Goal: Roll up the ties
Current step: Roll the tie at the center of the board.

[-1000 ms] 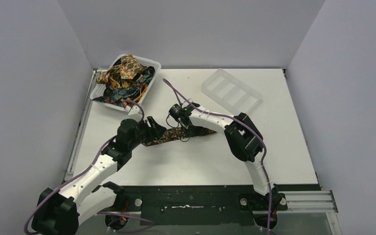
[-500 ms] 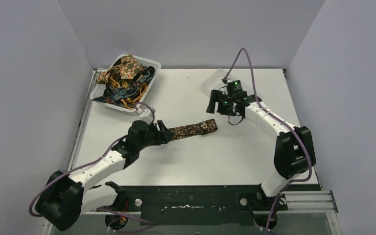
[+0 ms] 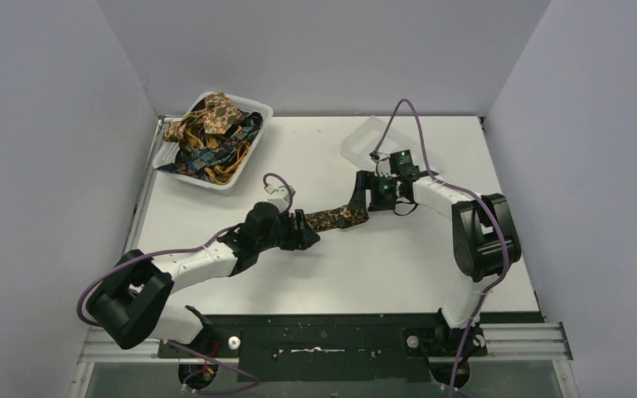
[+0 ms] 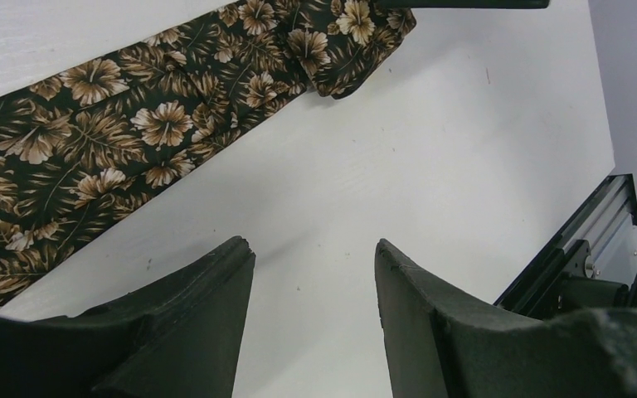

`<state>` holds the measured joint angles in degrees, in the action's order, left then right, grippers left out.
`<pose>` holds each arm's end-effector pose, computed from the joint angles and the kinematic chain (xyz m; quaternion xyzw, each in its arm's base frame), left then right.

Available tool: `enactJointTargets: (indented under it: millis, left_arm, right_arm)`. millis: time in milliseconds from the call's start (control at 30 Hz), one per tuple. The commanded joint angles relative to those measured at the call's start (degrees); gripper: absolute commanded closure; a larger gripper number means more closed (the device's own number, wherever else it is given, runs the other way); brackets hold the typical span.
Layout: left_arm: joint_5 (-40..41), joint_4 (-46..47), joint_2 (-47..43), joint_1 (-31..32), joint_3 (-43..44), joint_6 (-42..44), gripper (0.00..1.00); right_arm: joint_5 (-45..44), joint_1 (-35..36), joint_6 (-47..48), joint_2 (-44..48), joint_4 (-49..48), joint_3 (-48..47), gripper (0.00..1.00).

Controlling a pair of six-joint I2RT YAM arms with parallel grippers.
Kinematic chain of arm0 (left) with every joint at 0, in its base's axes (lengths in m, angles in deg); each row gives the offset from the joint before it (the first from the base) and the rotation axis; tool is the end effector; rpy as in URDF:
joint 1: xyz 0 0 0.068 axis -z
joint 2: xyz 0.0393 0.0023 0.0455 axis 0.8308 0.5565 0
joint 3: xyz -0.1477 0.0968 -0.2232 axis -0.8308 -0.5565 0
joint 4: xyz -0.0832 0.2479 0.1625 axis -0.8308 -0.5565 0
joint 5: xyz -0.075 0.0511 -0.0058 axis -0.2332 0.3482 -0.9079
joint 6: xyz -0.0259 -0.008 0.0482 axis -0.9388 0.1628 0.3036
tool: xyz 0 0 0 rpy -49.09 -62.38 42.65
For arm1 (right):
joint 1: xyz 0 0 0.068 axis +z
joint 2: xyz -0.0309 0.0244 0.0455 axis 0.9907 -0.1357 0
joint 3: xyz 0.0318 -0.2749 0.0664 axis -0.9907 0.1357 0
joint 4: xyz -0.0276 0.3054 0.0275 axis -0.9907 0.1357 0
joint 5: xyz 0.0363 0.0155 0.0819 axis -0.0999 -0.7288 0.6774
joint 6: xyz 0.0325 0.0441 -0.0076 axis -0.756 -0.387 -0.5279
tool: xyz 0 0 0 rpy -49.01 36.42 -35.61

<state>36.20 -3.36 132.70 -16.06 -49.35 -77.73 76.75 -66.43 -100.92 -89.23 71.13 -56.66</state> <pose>0.2330 -0.2027 0.1570 0.0443 0.8645 -0.3584 0.3496 0.3871 0.1304 0.1568 -0.0621 0.9202 0.3381 0.1873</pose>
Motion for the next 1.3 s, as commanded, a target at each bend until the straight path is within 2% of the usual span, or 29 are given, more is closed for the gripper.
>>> enactJointTargets:
  millis: [0, 167, 300, 533, 733, 800, 900, 967, 1033, 1200, 1267]
  left_arm:
    - [-2.1, 3.3, -0.2, 0.4, 2.8, 0.4, 0.47]
    - [-2.7, 3.1, -0.6, 0.4, 2.8, 0.8, 0.46]
    - [-3.3, 2.4, -0.3, 0.3, 3.5, 1.5, 0.46]
    - [-3.8, 1.8, 0.7, 0.3, 4.6, 1.7, 0.46]
    - [-4.3, 1.2, 1.2, 0.1, 4.8, 1.6, 0.46]
    - [-4.4, 1.2, 1.2, 0.0, 4.9, 1.6, 0.46]
    - [-4.4, 0.2, 0.4, -0.2, 4.9, 1.9, 0.46]
    - [-4.5, 0.0, -0.6, -0.3, 4.6, 2.1, 0.46]
    - [-4.7, -0.8, -1.5, -0.8, 4.5, 2.4, 0.46]
    - [-5.6, -2.2, -4.2, -2.9, 3.5, 3.5, 0.46]
    - [-6.3, -2.5, -5.3, -3.9, 2.7, 3.6, 0.46]
  right_arm:
    - [6.1, -0.6, 4.7, -3.0, -3.6, -2.7, 0.24]
    - [9.9, -0.7, 5.2, -4.2, -4.5, -1.1, 0.28]
    - [9.4, -0.7, 2.5, -2.1, -6.6, 1.6, 0.33]
    - [8.8, -0.6, -11.6, 3.9, -13.8, 10.8, 0.42]
    - [5.4, 2.9, -21.8, 11.9, -17.1, 20.8, 0.39]
    - [4.5, 4.6, -21.3, 14.6, -16.5, 21.7, 0.37]
    - [1.4, 4.3, -12.8, 19.1, -10.7, 19.8, 0.25]
    - [-3.6, 4.0, -2.9, 21.5, -4.6, 16.2, 0.20]
    - [-8.6, 4.9, 7.9, 23.5, -3.1, 14.5, 0.15]
    - [-8.8, 9.0, 34.4, 28.3, -9.1, 17.2, 0.02]
    - [-4.8, 12.3, 51.0, 28.3, -3.9, 15.7, 0.01]
